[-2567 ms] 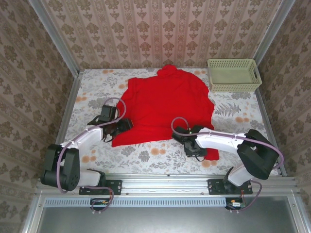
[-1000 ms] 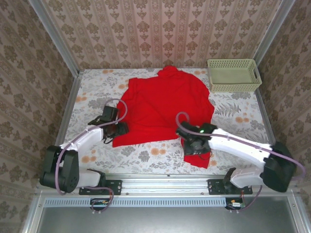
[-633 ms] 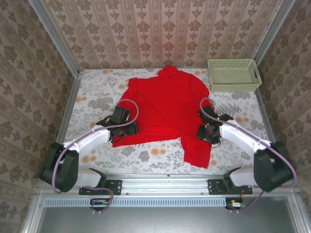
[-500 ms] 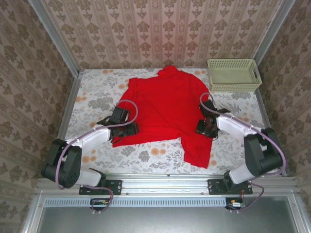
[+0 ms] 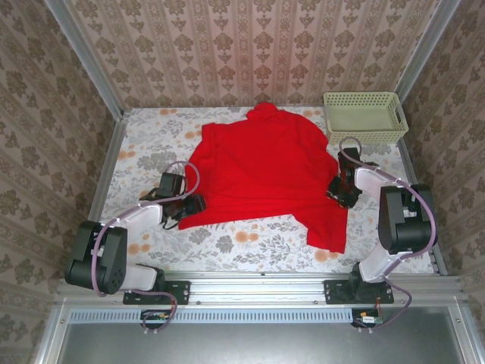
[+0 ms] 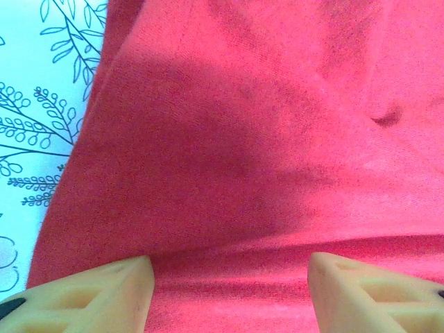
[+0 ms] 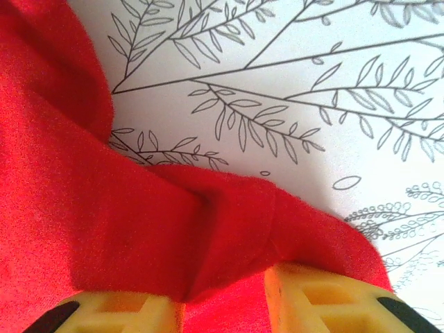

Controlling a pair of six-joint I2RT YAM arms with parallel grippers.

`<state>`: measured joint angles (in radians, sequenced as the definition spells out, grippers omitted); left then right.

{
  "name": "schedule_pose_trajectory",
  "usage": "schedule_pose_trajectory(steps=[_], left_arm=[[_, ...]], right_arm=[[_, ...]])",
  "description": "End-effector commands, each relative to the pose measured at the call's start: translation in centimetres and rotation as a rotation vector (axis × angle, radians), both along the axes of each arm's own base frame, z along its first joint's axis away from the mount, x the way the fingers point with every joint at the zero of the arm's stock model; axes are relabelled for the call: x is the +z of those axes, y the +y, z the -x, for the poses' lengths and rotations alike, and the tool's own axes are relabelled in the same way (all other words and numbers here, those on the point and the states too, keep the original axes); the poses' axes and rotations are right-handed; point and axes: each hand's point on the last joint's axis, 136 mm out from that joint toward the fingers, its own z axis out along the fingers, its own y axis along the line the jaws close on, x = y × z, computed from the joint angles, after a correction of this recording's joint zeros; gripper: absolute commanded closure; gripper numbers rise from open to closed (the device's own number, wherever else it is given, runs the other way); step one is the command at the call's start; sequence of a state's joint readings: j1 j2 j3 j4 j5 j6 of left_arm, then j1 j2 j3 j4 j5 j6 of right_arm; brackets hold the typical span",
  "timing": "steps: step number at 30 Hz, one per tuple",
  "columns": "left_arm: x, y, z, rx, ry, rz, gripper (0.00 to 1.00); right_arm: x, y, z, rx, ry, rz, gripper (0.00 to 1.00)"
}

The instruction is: Fold the inside-out t-shirt

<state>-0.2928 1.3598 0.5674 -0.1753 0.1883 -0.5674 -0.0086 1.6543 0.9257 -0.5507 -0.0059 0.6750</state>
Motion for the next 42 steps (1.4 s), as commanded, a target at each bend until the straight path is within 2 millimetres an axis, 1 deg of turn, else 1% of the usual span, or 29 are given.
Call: schedule_pose_trajectory(steps=[1, 2, 3, 4, 6, 8, 10, 12, 14, 16, 17, 20, 23, 24, 28, 30, 32, 34, 35, 36, 37, 38, 40, 41, 42], left_arm=[[0.3, 0.5, 0.5, -0.005, 0.019, -0.018, 0.37], [0.8, 0.3, 0.3, -0.011, 0.01, -0.012, 0.38], [1.5, -0.1, 0.0, -0.019, -0.003, -0.005, 0.37], [2.3, -0.6, -0.2, -0.035, -0.019, 0.0, 0.37], [4.2, -1.8, -1.2, -0.063, -0.058, 0.005, 0.36], [5.7, -3.2, -2.4, -0.089, -0.095, 0.015, 0.35], [6.8, -4.6, -4.1, -0.104, -0.115, 0.046, 0.35], [6.7, -5.5, -5.8, -0.105, -0.112, 0.061, 0.35], [5.8, -6.1, -7.1, -0.099, -0.091, 0.067, 0.35], [4.4, -6.5, -7.8, -0.092, -0.052, 0.076, 0.36], [3.8, -6.6, -7.9, -0.089, -0.035, 0.077, 0.35], [2.0, -6.4, -7.4, -0.073, 0.015, 0.075, 0.35], [0.7, -5.8, -6.0, -0.063, 0.049, 0.072, 0.35], [0.2, -5.4, -5.3, -0.057, 0.064, 0.061, 0.35], [-0.9, -3.3, -1.8, -0.032, 0.105, 0.016, 0.35], [-1.2, -2.1, 0.4, -0.019, 0.126, -0.008, 0.35], [-1.1, -1.3, 2.2, -0.005, 0.138, -0.019, 0.35], [-0.2, -1.2, 3.1, -0.003, 0.124, 0.0, 0.35], [0.6, -1.3, 3.0, -0.005, 0.11, 0.012, 0.34], [1.9, -1.6, 2.4, -0.011, 0.082, 0.025, 0.34], [3.5, -2.1, 1.4, -0.026, 0.041, 0.036, 0.33], [5.1, -2.5, 0.1, -0.037, 0.001, 0.041, 0.33], [8.1, -3.1, -3.2, -0.048, -0.059, 0.02, 0.33], [9.1, -3.3, -4.8, -0.052, -0.078, 0.018, 0.33], [10.0, -3.4, -6.8, -0.047, -0.098, 0.011, 0.33]], right_arm=[[1.8, -1.6, 0.0, 0.056, -0.009, 0.109, 0.61], [2.8, -1.3, -0.2, 0.093, -0.023, 0.131, 0.59], [3.9, -0.5, -0.7, 0.153, -0.042, 0.153, 0.57], [4.9, 0.7, -1.1, 0.222, -0.059, 0.164, 0.53], [6.4, 3.1, -1.9, 0.322, -0.083, 0.183, 0.5], [7.1, 6.1, -3.3, 0.408, -0.118, 0.169, 0.48], [7.0, 8.1, -5.1, 0.44, -0.12, 0.17, 0.47], [6.0, 9.2, -6.8, 0.449, -0.097, 0.163, 0.46], [4.7, 9.6, -8.2, 0.442, -0.064, 0.158, 0.45], [3.4, 9.8, -9.0, 0.433, -0.029, 0.162, 0.45], [2.8, 9.9, -9.2, 0.429, -0.016, 0.162, 0.44], [1.1, 10.1, -8.6, 0.429, 0.026, 0.156, 0.43], [0.3, 10.4, -6.8, 0.453, 0.06, 0.162, 0.36], [0.1, 10.5, -5.7, 0.463, 0.073, 0.165, 0.34], [-0.2, 11.3, -1.3, 0.47, 0.087, 0.128, 0.33], [-0.1, 11.5, 1.5, 0.47, 0.092, 0.123, 0.32], [-0.1, 11.7, 3.8, 0.466, 0.099, 0.114, 0.32], [0.1, 11.6, 5.3, 0.471, 0.097, 0.107, 0.32], [0.4, 11.5, 5.5, 0.475, 0.089, 0.102, 0.32], [0.9, 11.6, 5.3, 0.483, 0.074, 0.104, 0.32], [1.7, 11.6, 4.6, 0.49, 0.05, 0.113, 0.31], [2.5, 11.7, 3.8, 0.501, 0.026, 0.125, 0.31], [4.5, 12.3, 1.5, 0.514, -0.033, 0.145, 0.31], [5.3, 12.6, 0.6, 0.52, -0.053, 0.153, 0.31], [6.2, 12.9, -0.6, 0.526, -0.075, 0.158, 0.31]])
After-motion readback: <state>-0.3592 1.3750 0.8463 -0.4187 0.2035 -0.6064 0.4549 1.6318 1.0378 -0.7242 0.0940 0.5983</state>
